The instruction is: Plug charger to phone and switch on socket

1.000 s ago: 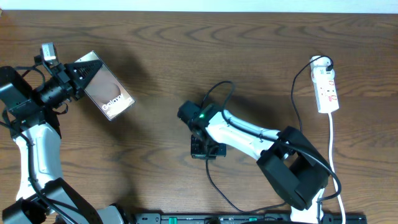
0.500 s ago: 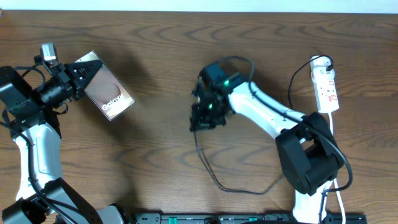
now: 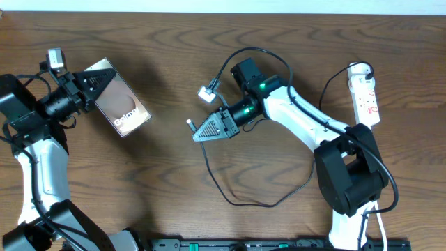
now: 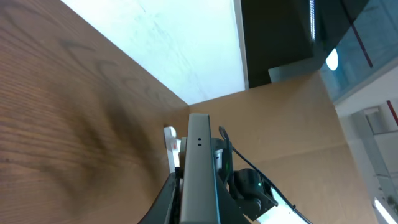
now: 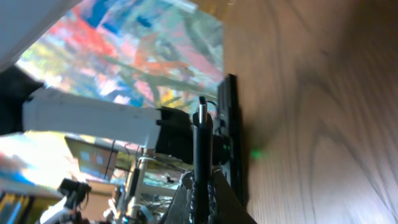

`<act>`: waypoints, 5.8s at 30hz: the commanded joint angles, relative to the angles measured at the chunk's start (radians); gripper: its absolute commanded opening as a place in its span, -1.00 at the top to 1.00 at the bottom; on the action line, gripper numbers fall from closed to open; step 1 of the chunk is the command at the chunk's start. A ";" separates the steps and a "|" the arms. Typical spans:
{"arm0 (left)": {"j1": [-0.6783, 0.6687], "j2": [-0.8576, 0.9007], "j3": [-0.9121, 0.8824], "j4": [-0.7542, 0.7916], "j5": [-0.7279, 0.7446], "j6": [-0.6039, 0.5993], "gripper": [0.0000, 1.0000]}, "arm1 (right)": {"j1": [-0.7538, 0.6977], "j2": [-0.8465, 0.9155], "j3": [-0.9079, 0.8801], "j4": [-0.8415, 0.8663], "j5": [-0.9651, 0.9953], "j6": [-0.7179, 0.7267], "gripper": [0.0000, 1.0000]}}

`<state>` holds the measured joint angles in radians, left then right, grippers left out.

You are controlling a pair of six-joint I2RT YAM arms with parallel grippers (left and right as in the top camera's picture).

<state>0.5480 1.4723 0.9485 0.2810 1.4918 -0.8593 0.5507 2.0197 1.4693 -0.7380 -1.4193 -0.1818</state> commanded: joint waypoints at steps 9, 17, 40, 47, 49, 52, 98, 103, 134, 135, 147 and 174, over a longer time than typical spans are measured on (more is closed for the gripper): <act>0.000 -0.002 0.003 0.006 0.042 0.021 0.85 | 0.146 0.006 0.011 0.115 -0.106 -0.064 0.97; -0.032 -0.002 0.003 0.006 0.045 0.021 0.85 | 0.183 0.006 0.011 0.300 -0.128 0.087 0.98; -0.068 -0.002 0.003 0.100 0.045 -0.035 0.85 | 0.182 0.006 0.011 0.550 -0.026 0.473 0.97; -0.068 -0.002 0.003 0.155 0.046 -0.085 0.85 | 0.183 0.006 0.011 0.666 -0.019 0.561 0.97; -0.068 -0.002 0.003 0.155 0.048 -0.087 0.85 | 0.183 0.006 0.011 0.686 -0.018 0.579 0.97; -0.068 -0.002 0.003 0.154 0.049 -0.090 0.85 | 0.184 0.006 0.011 0.686 -0.011 0.579 0.97; -0.067 -0.002 0.004 0.201 0.048 -0.115 0.85 | 0.190 0.012 0.008 0.729 -0.061 0.539 0.98; -0.067 -0.002 0.004 0.200 0.038 -0.116 0.85 | 0.188 0.035 0.008 0.735 -0.073 0.525 0.98; -0.067 -0.002 0.004 0.200 0.046 -0.126 0.85 | 0.193 0.073 0.008 0.959 -0.120 0.660 0.97; -0.067 -0.002 0.004 0.200 0.046 -0.126 0.85 | 0.193 0.073 0.008 0.960 -0.118 0.660 0.98; -0.067 -0.002 0.004 0.200 0.068 -0.126 0.85 | 0.193 0.073 0.008 0.970 -0.108 0.661 0.97; -0.067 -0.002 0.004 0.221 0.043 -0.130 0.85 | 0.193 0.073 0.008 1.020 -0.095 0.699 0.97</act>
<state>0.4812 1.4723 0.9485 0.4808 1.5166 -0.9726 0.7418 2.0941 1.4700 0.2783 -1.5135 0.5011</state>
